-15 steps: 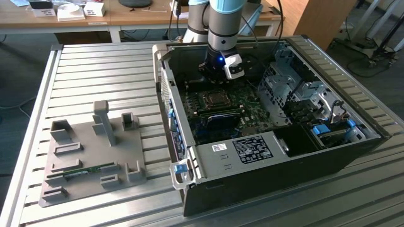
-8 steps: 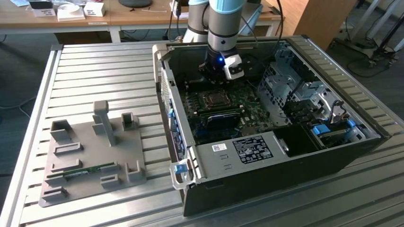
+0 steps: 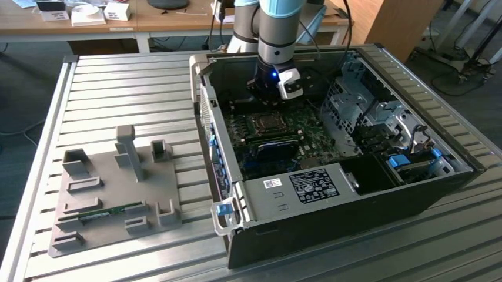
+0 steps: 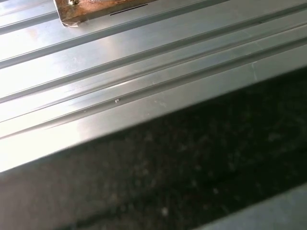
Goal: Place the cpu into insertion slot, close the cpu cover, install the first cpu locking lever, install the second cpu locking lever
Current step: 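Install the first cpu locking lever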
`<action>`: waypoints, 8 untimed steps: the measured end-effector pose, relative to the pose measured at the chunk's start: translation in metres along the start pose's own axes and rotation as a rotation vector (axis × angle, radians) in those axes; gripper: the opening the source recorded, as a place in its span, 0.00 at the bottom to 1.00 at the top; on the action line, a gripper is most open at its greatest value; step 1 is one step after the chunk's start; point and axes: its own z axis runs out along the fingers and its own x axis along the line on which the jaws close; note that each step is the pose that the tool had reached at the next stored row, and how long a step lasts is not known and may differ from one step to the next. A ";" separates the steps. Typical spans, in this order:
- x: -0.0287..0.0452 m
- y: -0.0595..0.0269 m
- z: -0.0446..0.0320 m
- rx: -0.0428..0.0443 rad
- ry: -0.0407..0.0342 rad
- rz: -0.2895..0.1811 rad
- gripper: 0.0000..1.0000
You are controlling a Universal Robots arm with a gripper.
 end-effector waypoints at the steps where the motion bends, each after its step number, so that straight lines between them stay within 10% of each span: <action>1: 0.0000 0.0001 -0.0001 -0.0001 -0.0001 0.000 0.11; 8: -0.0005 0.0009 -0.0055 -0.0001 -0.0004 0.002 0.11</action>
